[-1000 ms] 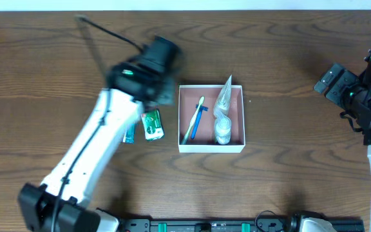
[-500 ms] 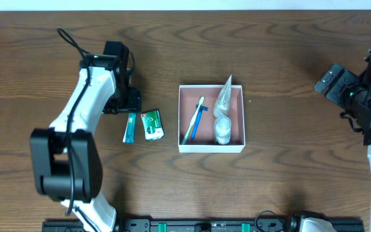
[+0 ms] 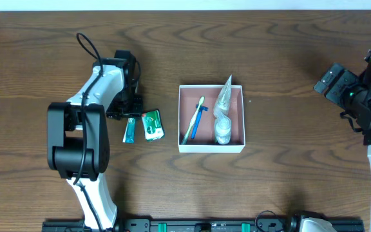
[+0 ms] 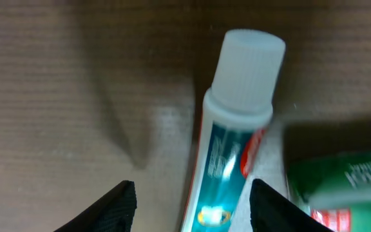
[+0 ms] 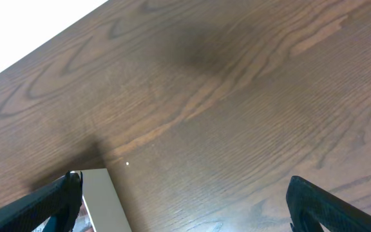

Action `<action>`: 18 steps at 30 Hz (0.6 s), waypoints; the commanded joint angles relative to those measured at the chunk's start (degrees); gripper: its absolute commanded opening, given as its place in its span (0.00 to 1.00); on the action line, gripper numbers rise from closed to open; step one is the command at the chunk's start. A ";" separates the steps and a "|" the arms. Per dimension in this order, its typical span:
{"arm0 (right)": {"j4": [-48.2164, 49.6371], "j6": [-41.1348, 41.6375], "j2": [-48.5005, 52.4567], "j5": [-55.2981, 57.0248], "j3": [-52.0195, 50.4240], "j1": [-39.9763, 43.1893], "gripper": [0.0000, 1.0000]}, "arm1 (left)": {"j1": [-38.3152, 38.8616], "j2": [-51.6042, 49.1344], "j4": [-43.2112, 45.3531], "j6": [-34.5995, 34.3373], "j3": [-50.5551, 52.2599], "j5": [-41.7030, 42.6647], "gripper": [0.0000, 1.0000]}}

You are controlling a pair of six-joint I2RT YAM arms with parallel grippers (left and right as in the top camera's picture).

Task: Pack container
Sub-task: 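Grasp the toothpaste tube with the left gripper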

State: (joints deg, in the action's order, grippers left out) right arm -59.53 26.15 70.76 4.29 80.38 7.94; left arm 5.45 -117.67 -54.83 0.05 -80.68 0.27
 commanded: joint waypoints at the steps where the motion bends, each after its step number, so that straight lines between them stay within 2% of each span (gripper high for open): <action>1: -0.07 0.61 -0.20 -0.02 0.15 0.28 0.99 | -0.20 -0.33 0.79 0.42 0.22 0.15 0.57; 6: -0.07 0.61 -0.20 -0.02 0.15 0.28 0.99 | -0.20 -0.33 2.21 0.37 0.22 0.22 0.47; 14: -0.07 0.61 -0.20 -0.02 0.15 0.28 0.99 | -0.20 -0.33 2.64 0.33 0.85 0.22 0.46; 18: -0.07 0.61 -0.20 -0.02 0.15 0.28 0.99 | -0.20 -0.33 3.10 0.09 1.90 0.85 0.38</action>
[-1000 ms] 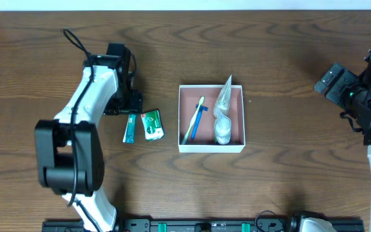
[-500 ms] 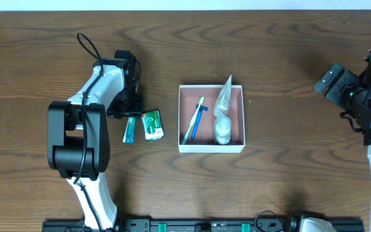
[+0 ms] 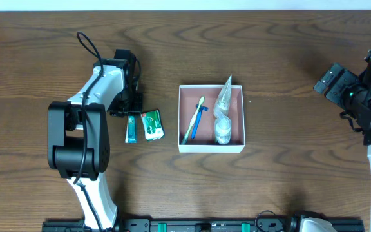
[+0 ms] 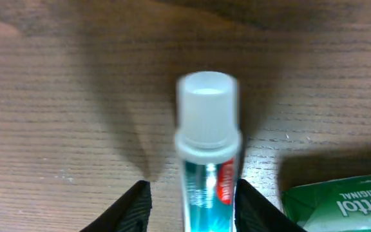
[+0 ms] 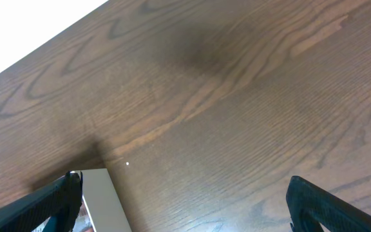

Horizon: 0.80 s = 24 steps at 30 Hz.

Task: Pack container
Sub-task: 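Grasp the toothpaste tube with the left gripper, then place the toothpaste tube into the box with left gripper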

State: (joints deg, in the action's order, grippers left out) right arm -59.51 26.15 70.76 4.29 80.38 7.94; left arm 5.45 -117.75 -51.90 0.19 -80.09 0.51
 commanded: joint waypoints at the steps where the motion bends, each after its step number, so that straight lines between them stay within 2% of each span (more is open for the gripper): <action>1: -0.09 0.61 -0.20 -0.02 0.15 0.28 0.99 | -0.20 -0.24 0.31 -0.07 1.68 1.03 0.35; 4: -0.09 0.61 -0.20 -0.02 0.15 0.28 0.99 | -0.20 -0.24 1.01 0.02 2.89 3.63 0.30; 7: -0.09 0.61 -0.20 -0.02 0.15 0.28 0.99 | -0.20 -0.24 0.55 -0.02 3.17 3.61 0.19; 9: -0.09 0.61 -0.20 -0.02 0.15 0.28 0.99 | -0.26 0.04 -0.31 0.02 2.84 3.34 0.19; 10: -0.09 0.61 -0.20 -0.02 0.15 0.28 0.99 | -0.33 0.39 -1.25 0.02 2.23 2.93 0.13; 17: -0.09 0.61 -0.20 -0.02 0.15 0.28 0.99 | 0.17 7.39 -9.86 -2.62 -5.29 3.41 0.10; 24: -0.09 0.61 -0.20 -0.02 0.15 0.28 0.99 | 7.08 20.72 -8.90 -3.74 -7.04 9.35 0.10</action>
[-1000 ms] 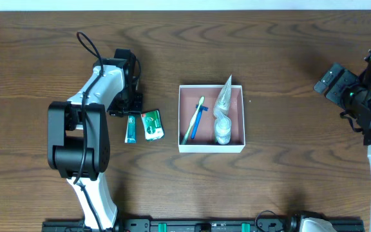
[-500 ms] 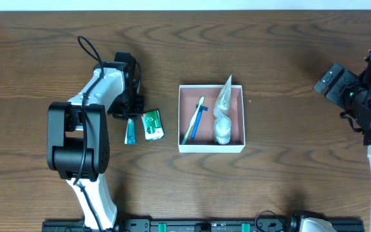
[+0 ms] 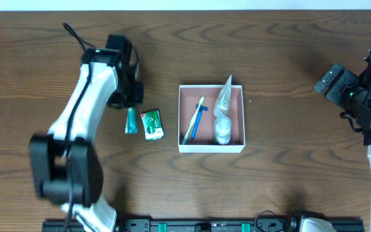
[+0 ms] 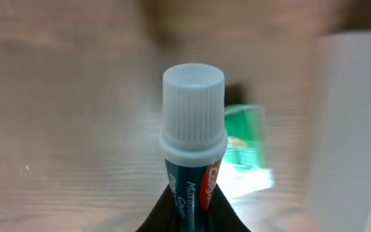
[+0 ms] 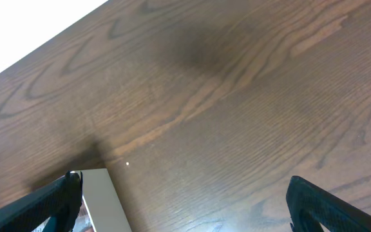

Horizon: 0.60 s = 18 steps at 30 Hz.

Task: Pack container
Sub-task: 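Place the toothpaste tube into the box with left gripper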

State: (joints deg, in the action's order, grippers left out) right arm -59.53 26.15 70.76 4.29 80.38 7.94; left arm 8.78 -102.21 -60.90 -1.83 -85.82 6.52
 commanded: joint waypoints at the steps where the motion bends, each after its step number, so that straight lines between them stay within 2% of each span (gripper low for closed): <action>1: -0.07 0.61 -0.20 -0.02 0.15 0.28 0.99 | 5.49 6.56 0.63 -2.54 -1.31 3.34 0.10; 5: -0.07 0.61 -0.20 -0.02 0.15 0.28 0.99 | 12.00 8.31 3.58 -7.26 -1.31 3.37 0.12; 10: -0.07 0.61 -0.20 -0.02 0.15 0.28 0.99 | 19.87 7.32 11.15 -8.63 0.92 3.30 0.12; 13: -0.07 0.61 -0.20 -0.02 0.15 0.28 0.99 | 23.12 5.55 14.49 -10.64 1.97 0.76 0.12; 18: -0.07 0.61 -0.20 -0.02 0.15 0.28 0.99 | 25.92 0.48 15.17 -12.33 2.19 -1.84 0.11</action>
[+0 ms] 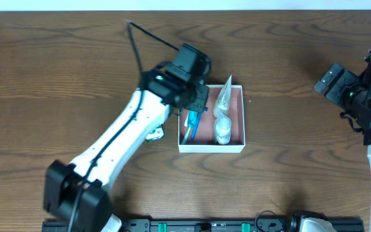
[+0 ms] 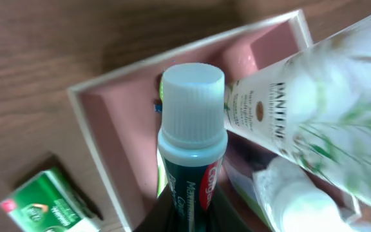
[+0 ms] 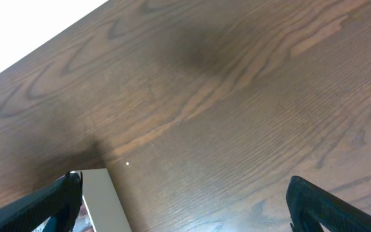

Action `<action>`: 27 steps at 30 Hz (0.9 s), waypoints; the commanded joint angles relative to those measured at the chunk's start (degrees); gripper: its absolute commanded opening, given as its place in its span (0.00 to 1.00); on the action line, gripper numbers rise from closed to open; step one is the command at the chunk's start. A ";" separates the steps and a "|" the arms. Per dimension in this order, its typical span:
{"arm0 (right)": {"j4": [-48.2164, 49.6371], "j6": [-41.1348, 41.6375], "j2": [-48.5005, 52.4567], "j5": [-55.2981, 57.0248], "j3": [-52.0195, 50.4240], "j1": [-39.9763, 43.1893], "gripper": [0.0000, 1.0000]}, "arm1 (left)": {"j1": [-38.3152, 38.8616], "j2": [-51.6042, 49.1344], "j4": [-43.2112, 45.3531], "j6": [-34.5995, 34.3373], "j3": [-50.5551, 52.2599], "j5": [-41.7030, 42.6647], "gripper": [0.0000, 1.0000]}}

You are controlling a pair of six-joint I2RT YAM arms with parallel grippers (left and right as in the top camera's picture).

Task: Pack container
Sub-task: 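Place the toothpaste tube into the box with left gripper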

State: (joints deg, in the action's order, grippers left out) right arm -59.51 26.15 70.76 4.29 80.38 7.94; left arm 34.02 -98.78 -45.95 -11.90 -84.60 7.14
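Note:
The toothpaste tube (image 2: 190, 116), teal with a white cap, hangs over the left part of the pink box (image 2: 96, 136), with my left gripper (image 2: 189, 207) shut on its body. In the overhead view that gripper (image 1: 195, 104) is above the box (image 1: 211, 148). Inside the box lie a toothbrush (image 1: 187, 133), a Pantene sachet (image 2: 282, 84) and a small white bottle (image 2: 301, 200). My right gripper (image 3: 185, 200) stands open far to the right, holding nothing.
A green soap box (image 2: 36, 201) lies on the table just left of the pink box, partly under my left arm (image 1: 134, 129) in the overhead view. The right arm (image 1: 359, 96) sits at the right edge of the dark wooden table (image 1: 288, 58).
My left gripper, shut on the toothpaste, was above the table left of the green soap box. It now holds the tube over the pink box. The right arm has not moved.
My left gripper stood open around the toothpaste lying beside the green soap box. Then its fingers were closer around the tube. Then it was shut on the tube, lifted off the table, and now the tube is above the pink box.

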 commanded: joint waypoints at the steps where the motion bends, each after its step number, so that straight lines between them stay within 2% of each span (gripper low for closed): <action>1: -0.09 0.61 -0.20 -0.02 0.15 0.28 0.99 | 1.16 -4.46 0.22 -2.43 0.96 -2.45 0.12; 12: -0.09 0.61 -0.20 -0.02 0.15 0.28 0.99 | 2.14 -13.84 1.20 -4.31 0.96 -3.93 0.12; 14: -0.11 0.61 -0.20 -0.02 0.15 0.28 0.99 | 2.19 -13.81 1.33 -4.74 0.96 -3.98 0.12; 16: -0.09 0.61 -0.20 -0.02 0.15 0.28 0.99 | 2.10 -13.62 1.49 -4.76 0.87 -3.98 0.23; 18: -0.11 0.61 -0.20 -0.02 0.15 0.28 0.99 | 2.05 -13.27 1.01 -4.94 0.59 -3.96 0.28; 27: -0.09 0.61 -0.20 -0.02 0.15 0.28 0.99 | 2.05 -5.16 -4.15 -4.94 -1.70 -3.96 0.29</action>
State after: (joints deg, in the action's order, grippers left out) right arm -59.51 26.15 70.76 4.29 80.38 7.94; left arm 36.07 -109.65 -48.71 -16.53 -83.66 4.05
